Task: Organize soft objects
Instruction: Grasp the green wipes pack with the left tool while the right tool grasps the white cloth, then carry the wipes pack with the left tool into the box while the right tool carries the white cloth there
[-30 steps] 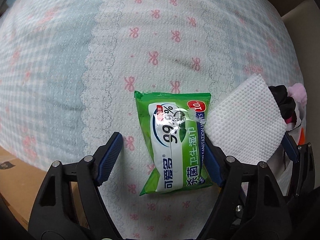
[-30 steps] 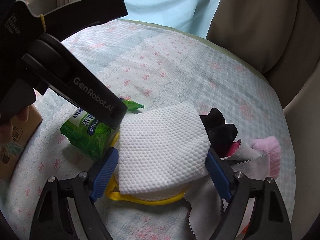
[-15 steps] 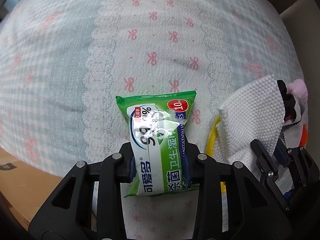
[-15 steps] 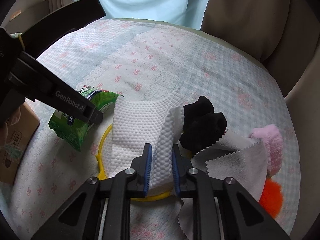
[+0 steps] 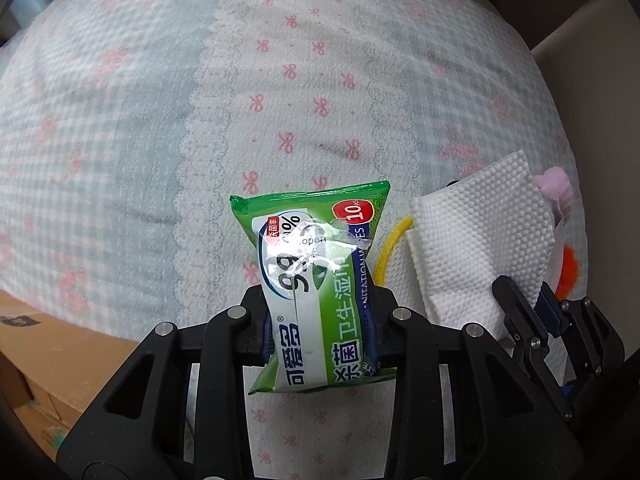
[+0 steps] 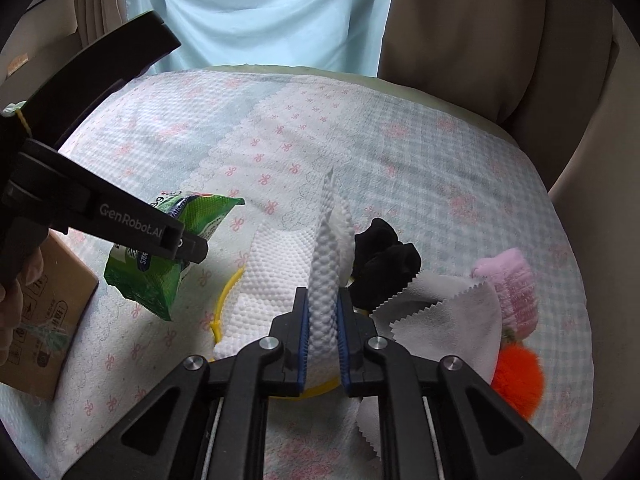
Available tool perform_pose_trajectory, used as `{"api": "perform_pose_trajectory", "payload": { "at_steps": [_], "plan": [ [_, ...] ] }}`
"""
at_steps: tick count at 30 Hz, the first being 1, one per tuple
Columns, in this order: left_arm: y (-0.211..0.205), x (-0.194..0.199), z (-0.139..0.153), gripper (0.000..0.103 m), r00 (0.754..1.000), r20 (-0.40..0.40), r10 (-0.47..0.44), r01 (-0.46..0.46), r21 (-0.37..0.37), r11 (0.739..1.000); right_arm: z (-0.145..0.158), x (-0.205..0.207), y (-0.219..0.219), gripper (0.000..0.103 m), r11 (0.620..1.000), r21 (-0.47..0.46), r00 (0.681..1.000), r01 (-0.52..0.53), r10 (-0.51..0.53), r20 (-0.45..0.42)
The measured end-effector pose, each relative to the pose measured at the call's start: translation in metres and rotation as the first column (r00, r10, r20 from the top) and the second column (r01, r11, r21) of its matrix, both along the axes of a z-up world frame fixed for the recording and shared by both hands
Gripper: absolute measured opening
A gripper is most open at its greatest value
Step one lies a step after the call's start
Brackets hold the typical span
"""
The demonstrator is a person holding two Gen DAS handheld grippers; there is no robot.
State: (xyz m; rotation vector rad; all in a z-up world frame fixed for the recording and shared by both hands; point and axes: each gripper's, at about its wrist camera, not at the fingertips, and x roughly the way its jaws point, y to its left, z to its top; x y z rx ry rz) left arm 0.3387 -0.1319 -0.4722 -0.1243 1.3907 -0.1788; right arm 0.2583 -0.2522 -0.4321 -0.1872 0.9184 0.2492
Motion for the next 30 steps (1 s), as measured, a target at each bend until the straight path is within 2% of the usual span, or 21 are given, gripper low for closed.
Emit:
{"api": "perform_pose_trajectory", "payload": {
  "at_steps": [4, 8, 17, 24, 30],
  "plan": [
    [0.016, -0.012, 0.025, 0.03, 1.0, 0.031, 0.003, -0.002, -0.022, 1.0, 0.016, -0.005, -0.004, 0.011, 1.0, 0.02, 1.0, 0.017, -0.017, 0.017],
    [0.015, -0.025, 0.069, 0.03, 0.997, 0.078, 0.01, -0.006, -0.048, 0.999, 0.04, -0.011, -0.007, 0.011, 0.999, 0.027, 0.999, 0.035, -0.036, 0.04],
    [0.024, -0.065, 0.166, 0.03, 0.98, 0.197, 0.029, -0.013, -0.081, 0.997, 0.133, -0.039, -0.004, 0.011, 0.996, 0.036, 0.99, 0.083, -0.087, 0.107],
    [0.071, -0.114, 0.236, 0.03, 0.965, 0.251, 0.075, -0.054, -0.089, 0.995, 0.211, -0.071, 0.019, 0.011, 0.992, 0.072, 0.99, 0.102, -0.109, 0.095],
    [0.135, -0.148, 0.264, 0.03, 0.953, 0.287, 0.096, -0.078, -0.072, 0.994, 0.255, -0.097, 0.065, 0.011, 0.991, 0.1, 0.992, 0.091, -0.098, 0.075]
  ]
}}
